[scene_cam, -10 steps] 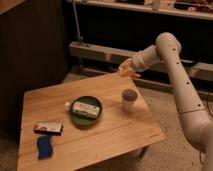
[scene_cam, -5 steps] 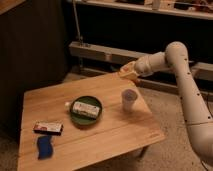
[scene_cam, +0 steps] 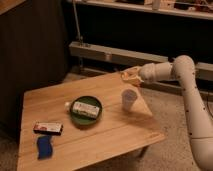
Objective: Place the pepper in the ceramic cup
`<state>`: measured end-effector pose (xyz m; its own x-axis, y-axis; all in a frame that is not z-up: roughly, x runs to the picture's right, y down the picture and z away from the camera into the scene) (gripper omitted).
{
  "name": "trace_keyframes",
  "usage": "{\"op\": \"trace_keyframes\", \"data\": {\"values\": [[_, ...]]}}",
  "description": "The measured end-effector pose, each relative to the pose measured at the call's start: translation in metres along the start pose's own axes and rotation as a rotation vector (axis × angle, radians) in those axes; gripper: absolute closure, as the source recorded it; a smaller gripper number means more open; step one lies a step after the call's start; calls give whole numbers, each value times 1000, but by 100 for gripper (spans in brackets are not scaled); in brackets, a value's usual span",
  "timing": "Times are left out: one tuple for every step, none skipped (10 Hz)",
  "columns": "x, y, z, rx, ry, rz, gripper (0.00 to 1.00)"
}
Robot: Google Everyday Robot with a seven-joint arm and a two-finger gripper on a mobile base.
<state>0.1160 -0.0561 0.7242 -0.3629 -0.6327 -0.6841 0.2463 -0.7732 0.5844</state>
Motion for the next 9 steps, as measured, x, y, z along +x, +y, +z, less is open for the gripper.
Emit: {"op": "trace_keyframes", "data": {"values": [[-2, -2, 3, 7, 9, 1, 100], [-5, -4, 5, 14, 16, 4, 100], [-8, -5, 6, 19, 18, 6, 100], [-12, -7, 9, 26, 19, 9, 100], [-15, -9, 12, 34, 18, 11, 100], [-19, -14, 15, 47, 11, 15, 100], [-22, -18, 17, 57, 6, 19, 100], [-26, -23, 19, 66, 2, 26, 99], [-37, -28, 22, 79, 4, 48, 91]]}}
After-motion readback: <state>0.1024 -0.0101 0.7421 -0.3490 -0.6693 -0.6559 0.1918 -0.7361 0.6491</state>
